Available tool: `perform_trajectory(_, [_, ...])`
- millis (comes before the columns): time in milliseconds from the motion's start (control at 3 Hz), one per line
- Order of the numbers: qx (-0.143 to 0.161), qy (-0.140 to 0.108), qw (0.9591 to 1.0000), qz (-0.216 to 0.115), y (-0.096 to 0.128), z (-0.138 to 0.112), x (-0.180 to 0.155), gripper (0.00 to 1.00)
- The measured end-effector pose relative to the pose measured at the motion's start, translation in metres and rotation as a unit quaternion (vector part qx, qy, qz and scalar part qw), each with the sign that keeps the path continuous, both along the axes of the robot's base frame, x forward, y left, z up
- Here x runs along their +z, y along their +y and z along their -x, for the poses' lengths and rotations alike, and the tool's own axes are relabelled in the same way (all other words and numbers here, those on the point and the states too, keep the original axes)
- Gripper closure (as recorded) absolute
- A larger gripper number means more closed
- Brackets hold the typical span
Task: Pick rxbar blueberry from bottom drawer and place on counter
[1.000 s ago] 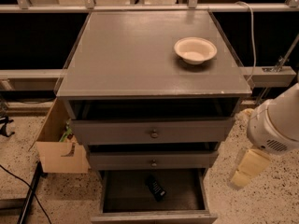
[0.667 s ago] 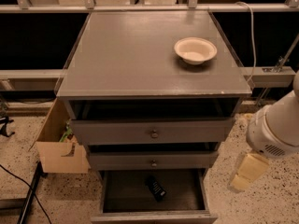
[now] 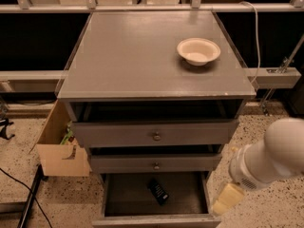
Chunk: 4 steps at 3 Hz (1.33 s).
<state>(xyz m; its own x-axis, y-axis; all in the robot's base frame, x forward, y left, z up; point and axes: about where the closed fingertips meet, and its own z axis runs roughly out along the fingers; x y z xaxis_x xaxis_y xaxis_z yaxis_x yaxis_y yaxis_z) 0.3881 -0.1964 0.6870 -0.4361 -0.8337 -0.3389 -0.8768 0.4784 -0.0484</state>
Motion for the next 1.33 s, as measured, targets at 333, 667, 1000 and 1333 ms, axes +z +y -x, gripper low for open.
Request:
perform_trajectory(333, [-0.003, -0.02, 0.9996, -0.02, 0.014, -0.002, -0.041, 0.0])
perform_trajectory(667, [-0.008, -0.039, 0.999, -0.022, 0.014, -0.011, -0.039, 0.0])
perform_trajectory(1000, [-0.008, -0.039, 0.999, -0.022, 0.014, -0.011, -0.039, 0.0])
perform_trajectory(1333, [0.002, -0.048, 0.9988, -0.011, 0.022, -0.016, -0.058, 0.0])
